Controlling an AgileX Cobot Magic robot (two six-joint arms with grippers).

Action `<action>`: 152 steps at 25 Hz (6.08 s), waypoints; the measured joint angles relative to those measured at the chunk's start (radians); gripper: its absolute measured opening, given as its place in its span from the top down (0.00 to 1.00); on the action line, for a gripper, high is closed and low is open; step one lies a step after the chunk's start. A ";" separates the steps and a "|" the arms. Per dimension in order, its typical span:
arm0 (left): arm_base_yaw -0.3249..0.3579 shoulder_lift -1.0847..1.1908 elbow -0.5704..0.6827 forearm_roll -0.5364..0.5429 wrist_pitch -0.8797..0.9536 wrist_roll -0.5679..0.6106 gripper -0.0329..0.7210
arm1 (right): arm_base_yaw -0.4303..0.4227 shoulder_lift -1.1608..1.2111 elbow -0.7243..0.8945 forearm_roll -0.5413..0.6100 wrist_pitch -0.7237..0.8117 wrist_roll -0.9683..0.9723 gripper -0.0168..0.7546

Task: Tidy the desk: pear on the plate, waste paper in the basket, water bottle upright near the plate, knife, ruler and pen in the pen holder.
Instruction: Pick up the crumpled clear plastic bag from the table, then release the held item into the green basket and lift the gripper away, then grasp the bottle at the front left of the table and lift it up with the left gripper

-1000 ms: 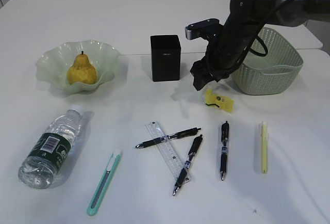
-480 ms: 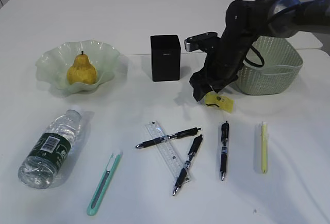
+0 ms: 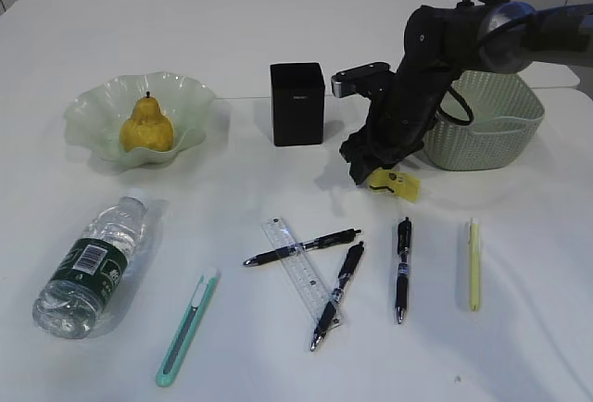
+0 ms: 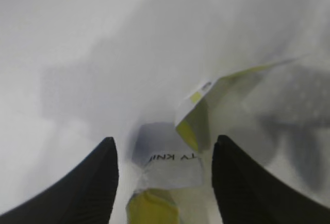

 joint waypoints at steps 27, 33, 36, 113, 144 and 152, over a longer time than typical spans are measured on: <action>0.000 0.000 0.000 -0.005 0.000 0.000 0.43 | 0.000 0.000 -0.238 -0.003 0.261 0.127 0.96; 0.000 -0.002 0.005 -0.027 -0.030 0.000 0.43 | 0.000 0.000 -0.405 -0.004 0.300 0.199 0.96; 0.000 -0.002 0.003 -0.027 -0.011 0.000 0.43 | 0.000 -0.002 -0.457 -0.030 0.306 0.230 0.96; -0.002 0.015 0.003 -0.100 -0.008 0.000 0.14 | -0.220 -0.293 -0.317 -0.165 0.328 0.432 0.28; -0.227 0.172 0.003 -0.193 -0.010 0.020 0.08 | -0.220 -0.549 0.070 0.107 0.330 0.411 0.28; -0.250 0.282 0.003 -0.136 -0.012 0.000 0.07 | -0.220 -0.572 0.117 0.073 0.327 0.407 0.28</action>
